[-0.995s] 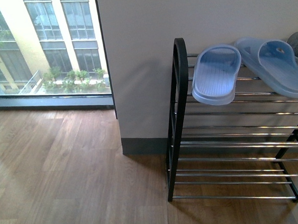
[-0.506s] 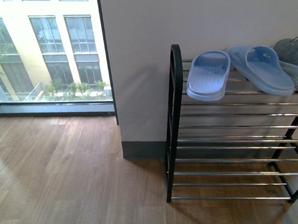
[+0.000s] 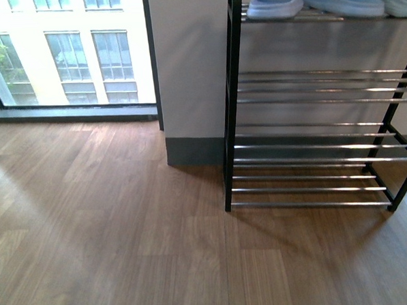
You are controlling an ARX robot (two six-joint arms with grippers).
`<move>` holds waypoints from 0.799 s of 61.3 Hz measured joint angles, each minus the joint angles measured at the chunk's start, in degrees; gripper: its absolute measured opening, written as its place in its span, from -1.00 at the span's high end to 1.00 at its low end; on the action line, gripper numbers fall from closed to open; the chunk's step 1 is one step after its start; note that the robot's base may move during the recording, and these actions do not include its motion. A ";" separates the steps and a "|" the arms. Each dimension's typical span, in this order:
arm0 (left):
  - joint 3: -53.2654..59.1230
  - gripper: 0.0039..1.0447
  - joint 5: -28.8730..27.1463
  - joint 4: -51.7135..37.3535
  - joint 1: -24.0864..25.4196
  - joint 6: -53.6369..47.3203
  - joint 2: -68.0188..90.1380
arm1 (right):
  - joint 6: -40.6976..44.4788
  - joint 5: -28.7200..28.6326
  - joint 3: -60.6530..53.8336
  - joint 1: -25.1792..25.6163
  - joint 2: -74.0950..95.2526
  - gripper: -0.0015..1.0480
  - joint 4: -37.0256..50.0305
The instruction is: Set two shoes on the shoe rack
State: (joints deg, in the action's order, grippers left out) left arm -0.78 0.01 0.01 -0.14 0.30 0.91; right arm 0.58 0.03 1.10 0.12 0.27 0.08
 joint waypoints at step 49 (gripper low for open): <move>0.00 -0.83 0.00 0.02 0.00 -0.02 0.00 | 0.00 0.00 0.00 0.00 0.00 -0.82 0.00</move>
State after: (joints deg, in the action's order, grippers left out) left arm -0.78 0.01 0.03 -0.14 0.27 0.91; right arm 0.58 0.03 1.10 0.12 0.27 0.08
